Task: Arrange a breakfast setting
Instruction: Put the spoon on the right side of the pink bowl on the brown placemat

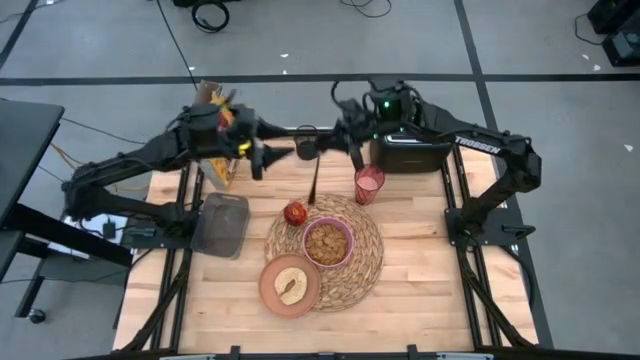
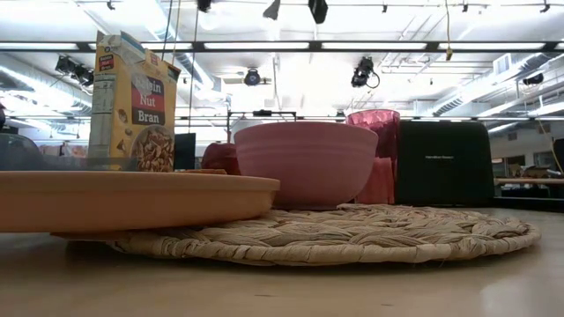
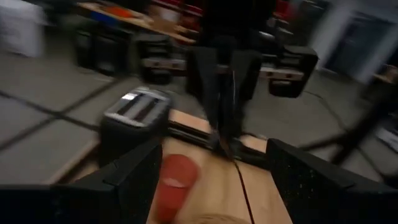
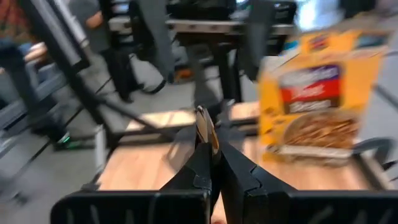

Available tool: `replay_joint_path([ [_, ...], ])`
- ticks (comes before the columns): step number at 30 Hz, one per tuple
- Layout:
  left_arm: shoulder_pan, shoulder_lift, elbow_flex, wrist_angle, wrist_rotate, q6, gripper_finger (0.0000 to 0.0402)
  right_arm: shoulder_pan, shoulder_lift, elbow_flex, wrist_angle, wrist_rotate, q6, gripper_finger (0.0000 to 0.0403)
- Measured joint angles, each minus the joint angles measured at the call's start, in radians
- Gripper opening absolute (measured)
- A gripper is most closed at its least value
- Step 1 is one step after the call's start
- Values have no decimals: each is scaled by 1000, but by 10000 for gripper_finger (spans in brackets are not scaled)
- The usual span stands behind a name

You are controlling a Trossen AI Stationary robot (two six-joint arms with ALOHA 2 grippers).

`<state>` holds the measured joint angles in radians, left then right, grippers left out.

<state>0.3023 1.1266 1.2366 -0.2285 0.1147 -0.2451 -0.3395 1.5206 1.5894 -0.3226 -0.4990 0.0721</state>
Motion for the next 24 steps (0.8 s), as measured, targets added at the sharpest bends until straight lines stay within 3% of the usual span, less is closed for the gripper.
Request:
replay_joint_path([
  [4,-25,91,0,47,106,6,293,71,10,0,-60,18,-15,15],
  [10,-69,156,0,70,79,9,267,134,18,-2,-156,213,3,15],
  [14,-77,169,0,97,34,-6,221,149,18,-2,-208,300,15,15],
  [20,-76,196,1,106,-1,0,140,148,18,-2,-208,364,33,15],
  [24,-76,227,0,129,-7,3,110,149,18,-2,-209,369,31,15],
])
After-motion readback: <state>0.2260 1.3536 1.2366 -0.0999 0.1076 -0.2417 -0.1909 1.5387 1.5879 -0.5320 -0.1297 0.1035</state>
